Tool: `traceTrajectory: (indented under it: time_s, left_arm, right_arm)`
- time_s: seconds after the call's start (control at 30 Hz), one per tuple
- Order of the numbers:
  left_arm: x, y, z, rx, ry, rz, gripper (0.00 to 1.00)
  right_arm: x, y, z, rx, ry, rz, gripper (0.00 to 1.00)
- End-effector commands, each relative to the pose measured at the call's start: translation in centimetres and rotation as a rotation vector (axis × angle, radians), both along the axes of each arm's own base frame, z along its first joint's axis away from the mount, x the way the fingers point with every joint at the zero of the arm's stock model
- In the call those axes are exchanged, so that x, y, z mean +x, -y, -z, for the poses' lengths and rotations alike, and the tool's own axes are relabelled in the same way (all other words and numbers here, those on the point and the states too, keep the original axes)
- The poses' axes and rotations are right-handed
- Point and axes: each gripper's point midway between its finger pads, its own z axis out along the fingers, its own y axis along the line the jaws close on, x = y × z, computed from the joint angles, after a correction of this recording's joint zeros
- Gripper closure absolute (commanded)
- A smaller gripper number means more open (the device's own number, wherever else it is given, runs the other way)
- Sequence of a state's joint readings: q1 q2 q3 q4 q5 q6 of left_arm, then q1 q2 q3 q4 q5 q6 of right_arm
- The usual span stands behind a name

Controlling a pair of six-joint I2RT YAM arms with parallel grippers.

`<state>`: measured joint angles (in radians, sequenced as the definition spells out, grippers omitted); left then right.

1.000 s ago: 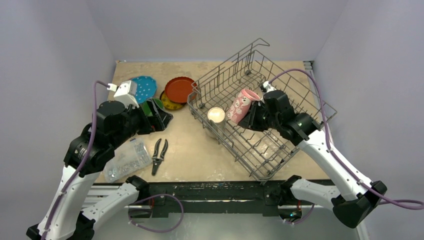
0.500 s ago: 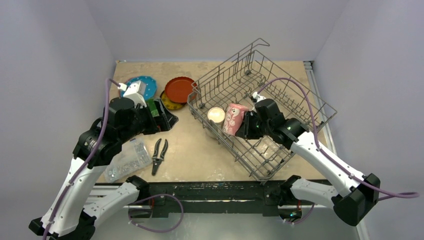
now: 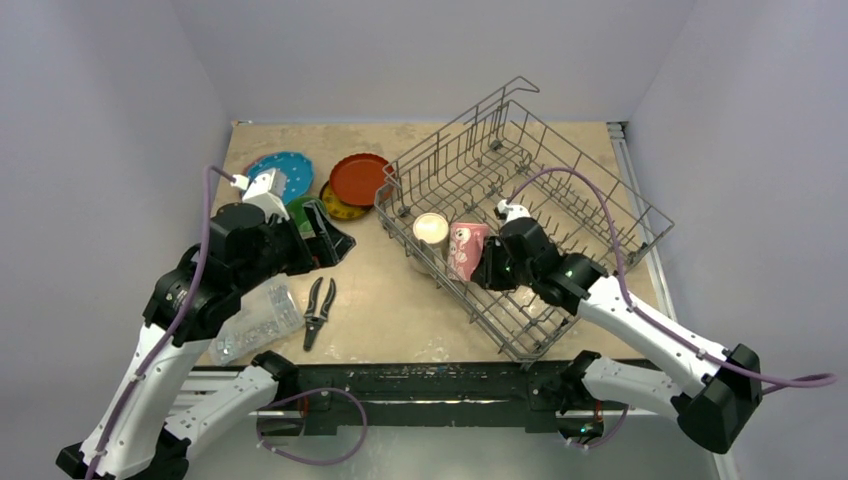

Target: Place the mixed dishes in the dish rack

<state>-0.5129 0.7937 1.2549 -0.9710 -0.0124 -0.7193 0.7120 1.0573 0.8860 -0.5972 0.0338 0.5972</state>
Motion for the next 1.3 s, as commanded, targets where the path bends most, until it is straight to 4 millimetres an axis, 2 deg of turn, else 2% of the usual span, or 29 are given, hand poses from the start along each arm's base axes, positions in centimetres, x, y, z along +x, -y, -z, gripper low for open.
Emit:
traceTrajectory:
  time_s: [0.0,0.1,0.3,0.43,0.53,0.6,0.7,0.83,0.97,1.1,1.27]
  left_arm:
    - [0.7,0.8,-0.2,-0.049,0.003,-0.011,0.03]
    - [0.5,1.2,-0.1,-0.067,-0.011,0.008,0.03]
    - [0.4,1.1,-0.3,-0.068,-0.011,0.001,0.03]
    - [0.4,1.0,0.1,-0.069,-0.022,-0.013,0.03]
    - [0.6,1.1,0.6,-0.069,-0.034,-0.018,0.03]
    - [0.8,1.2,0.8,-0.07,-0.043,-0.019,0.03]
    - [1.2,1.7,1.1,-0.079,-0.055,-0.014,0.03]
    - [1.7,2.3,1.6,-0.093,-0.076,-0.012,0.04]
    - [2.0,2.8,2.2,-0.109,-0.098,-0.013,0.04]
    - [2.1,2.9,2.2,-0.116,-0.104,-0.018,0.04]
    - [1.9,2.5,1.9,-0.112,-0.103,-0.033,0.04]
  right_arm:
    - [2.6,-1.2,-3.5,0.071,0.301,0.04,1.0]
    - [2.8,-1.3,-2.9,0.086,0.377,0.052,1.0]
    - [2.8,0.4,-1.3,0.034,0.473,0.07,1.0]
    - [2.0,0.3,0.6,-0.02,0.44,0.004,1.0]
    - [1.3,-1.0,1.4,-0.016,0.384,-0.055,0.76]
    - [0.8,-1.1,2.5,-0.031,0.32,-0.054,0.71]
    - [-0.2,-1.3,2.9,-0.011,0.26,-0.05,0.64]
    - [-0.9,-0.8,2.2,0.005,0.209,-0.016,0.44]
    - [-1.3,-0.9,1.4,0.002,0.192,-0.03,0.31]
    - [-1.3,-1.1,2.1,-0.035,0.172,-0.059,0.27]
    - [-1.8,-2.0,2.6,-0.02,0.143,-0.114,0.32]
